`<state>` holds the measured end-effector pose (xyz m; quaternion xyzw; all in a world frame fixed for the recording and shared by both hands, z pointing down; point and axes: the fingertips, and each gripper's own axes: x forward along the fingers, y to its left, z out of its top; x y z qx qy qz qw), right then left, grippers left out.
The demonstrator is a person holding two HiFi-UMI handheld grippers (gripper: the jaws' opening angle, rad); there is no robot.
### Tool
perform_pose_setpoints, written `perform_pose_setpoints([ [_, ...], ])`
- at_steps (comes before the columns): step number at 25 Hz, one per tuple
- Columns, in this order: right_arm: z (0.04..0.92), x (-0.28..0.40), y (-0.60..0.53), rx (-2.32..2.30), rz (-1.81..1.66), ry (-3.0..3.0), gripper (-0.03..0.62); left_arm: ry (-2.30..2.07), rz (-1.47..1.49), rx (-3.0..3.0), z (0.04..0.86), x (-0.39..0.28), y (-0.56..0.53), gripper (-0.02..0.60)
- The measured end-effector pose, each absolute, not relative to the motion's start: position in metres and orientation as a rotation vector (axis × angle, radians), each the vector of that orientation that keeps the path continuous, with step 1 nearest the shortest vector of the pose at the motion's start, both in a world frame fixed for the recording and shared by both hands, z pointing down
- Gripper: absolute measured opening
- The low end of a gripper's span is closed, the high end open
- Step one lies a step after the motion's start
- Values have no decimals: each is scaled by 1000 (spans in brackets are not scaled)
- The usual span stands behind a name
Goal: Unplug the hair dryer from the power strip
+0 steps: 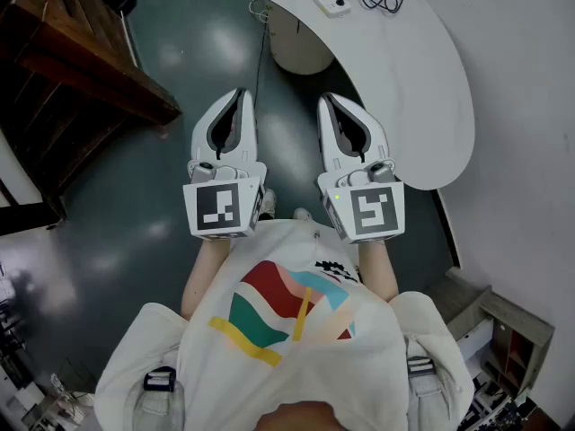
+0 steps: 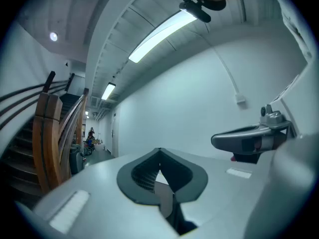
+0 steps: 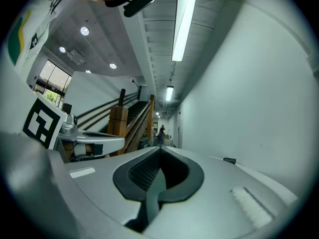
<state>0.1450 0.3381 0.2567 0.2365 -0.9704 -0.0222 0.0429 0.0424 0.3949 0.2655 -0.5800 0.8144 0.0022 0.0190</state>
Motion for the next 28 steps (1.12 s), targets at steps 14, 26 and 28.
perform_pose_setpoints([
  [14, 270, 134, 341, 705, 3, -2970, 14, 2566, -98, -1935, 291, 32, 389, -5],
  [26, 284, 85, 334, 811, 22, -2950, 14, 2574, -124, -1977, 304, -40, 394, -5],
  [28, 285, 79, 326, 846, 37, -2944, 14, 2586, -124, -1967, 309, -57, 390, -5],
])
